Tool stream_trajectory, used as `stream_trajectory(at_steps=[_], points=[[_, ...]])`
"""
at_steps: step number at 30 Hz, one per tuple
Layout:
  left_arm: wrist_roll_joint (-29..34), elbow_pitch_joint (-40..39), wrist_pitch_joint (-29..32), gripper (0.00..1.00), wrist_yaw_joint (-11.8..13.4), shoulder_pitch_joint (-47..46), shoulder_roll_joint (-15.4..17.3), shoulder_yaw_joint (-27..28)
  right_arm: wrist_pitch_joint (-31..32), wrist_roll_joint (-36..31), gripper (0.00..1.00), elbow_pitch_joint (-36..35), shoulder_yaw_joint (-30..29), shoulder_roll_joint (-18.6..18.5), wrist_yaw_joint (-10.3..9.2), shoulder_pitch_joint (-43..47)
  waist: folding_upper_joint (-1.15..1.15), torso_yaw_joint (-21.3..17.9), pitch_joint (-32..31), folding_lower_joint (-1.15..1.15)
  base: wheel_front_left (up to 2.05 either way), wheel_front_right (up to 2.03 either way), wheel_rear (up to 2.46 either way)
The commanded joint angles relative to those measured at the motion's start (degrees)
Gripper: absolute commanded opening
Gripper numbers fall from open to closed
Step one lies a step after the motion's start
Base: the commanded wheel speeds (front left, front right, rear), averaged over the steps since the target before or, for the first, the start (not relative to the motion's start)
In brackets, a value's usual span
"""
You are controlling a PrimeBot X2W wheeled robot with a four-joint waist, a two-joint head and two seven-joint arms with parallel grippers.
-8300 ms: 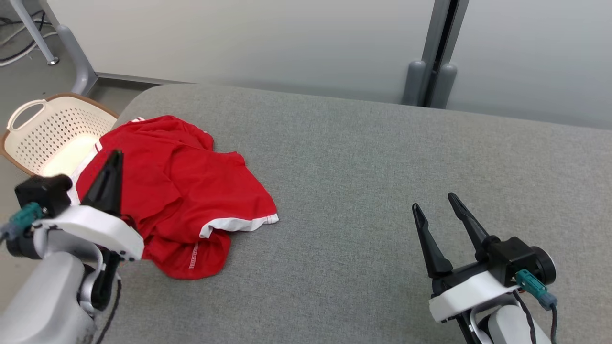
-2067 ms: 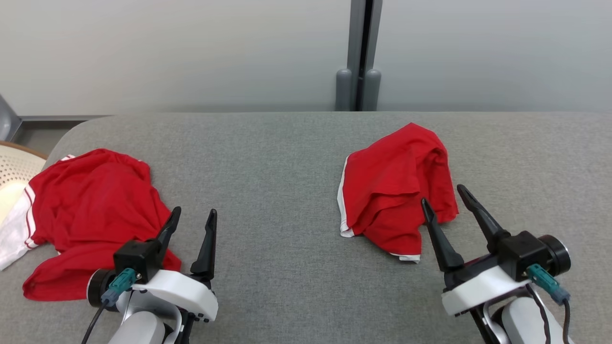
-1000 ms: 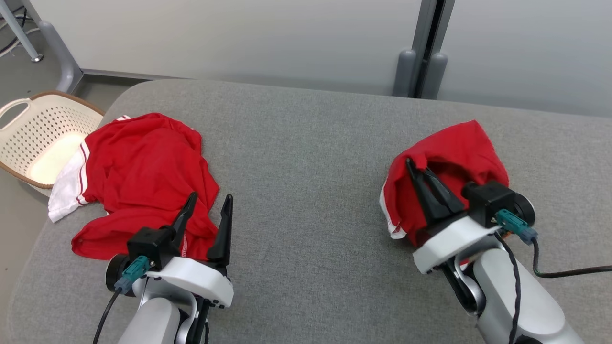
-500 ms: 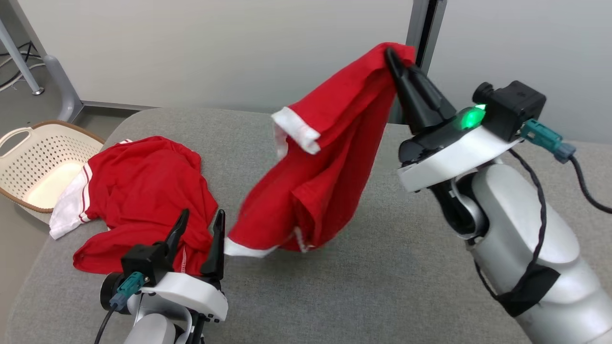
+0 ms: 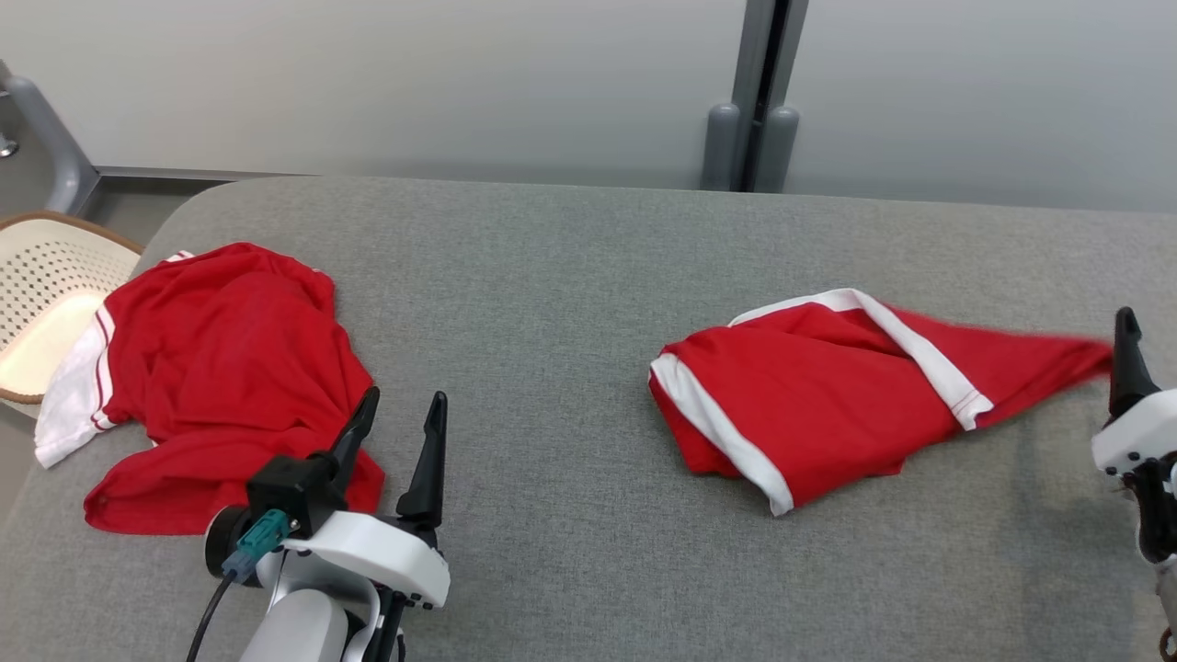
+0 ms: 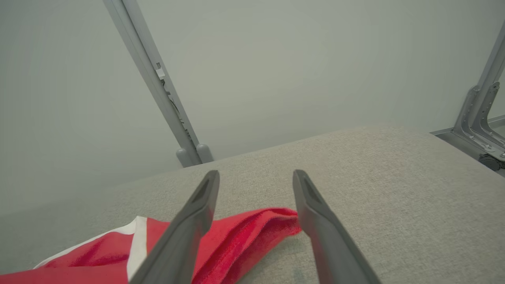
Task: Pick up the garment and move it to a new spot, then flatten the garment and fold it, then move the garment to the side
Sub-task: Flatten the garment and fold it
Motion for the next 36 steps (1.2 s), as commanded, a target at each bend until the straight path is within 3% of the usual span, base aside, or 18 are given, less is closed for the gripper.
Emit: stream_trajectory(at_steps=[1, 5, 8, 16, 24, 28, 36], points=[[0.4, -0.1, -0.1, 1.0, -0.2, -0.8, 0.0, 0.1, -0.6, -1.2, 1.0, 0.3, -0.1, 0.9, 0.02, -1.4, 0.0, -0.5, 0.4, 0.0, 0.0, 0.0, 0.0], [0.6, 0.3, -0.1, 1.0, -0.3, -1.3, 0.0, 0.6, -1.9, -3.9, 1.0, 4.9, -3.4, 3.0, 0.01, -3.1, 0.0, -1.9, 0.7, 0.0, 0.0, 0.0, 0.0], [1.0, 0.4, -0.1, 1.0, -0.6, -1.4, -0.2, 0.7, -2.8, -6.2, 1.0, 2.9, -1.6, 5.1, 0.01, -3.6, 0.0, -2.8, 0.4, 0.0, 0.0, 0.0, 0.0], [1.1, -0.7, -0.1, 1.0, -0.8, 0.1, -0.6, 1.7, -3.2, -16.7, 1.0, -16.7, 6.2, 6.7, -0.01, 5.7, 0.0, -4.4, -2.7, 0.0, 0.0, 0.0, 0.0], [1.5, -2.0, -0.1, 1.0, -0.8, 2.6, -1.0, 2.7, -3.3, -21.9, 1.0, -32.8, 5.6, 11.0, -0.01, 19.1, 0.0, -4.8, -5.4, 0.0, 0.0, 0.0, 0.0], [1.5, -3.3, -0.1, 1.0, -0.1, 3.8, -1.2, 3.7, -3.3, -22.4, 1.0, -36.1, 5.1, 13.0, -0.01, 23.5, 0.0, -4.8, -5.7, 0.0, 0.0, 0.0, 0.0], [1.9, -4.3, -0.1, 1.0, -0.3, 4.5, -1.4, 4.1, -3.3, -23.1, 1.0, -36.6, 8.7, 12.7, -0.01, 26.5, 0.0, -3.8, -4.8, 0.0, 0.0, 0.0, 0.0]])
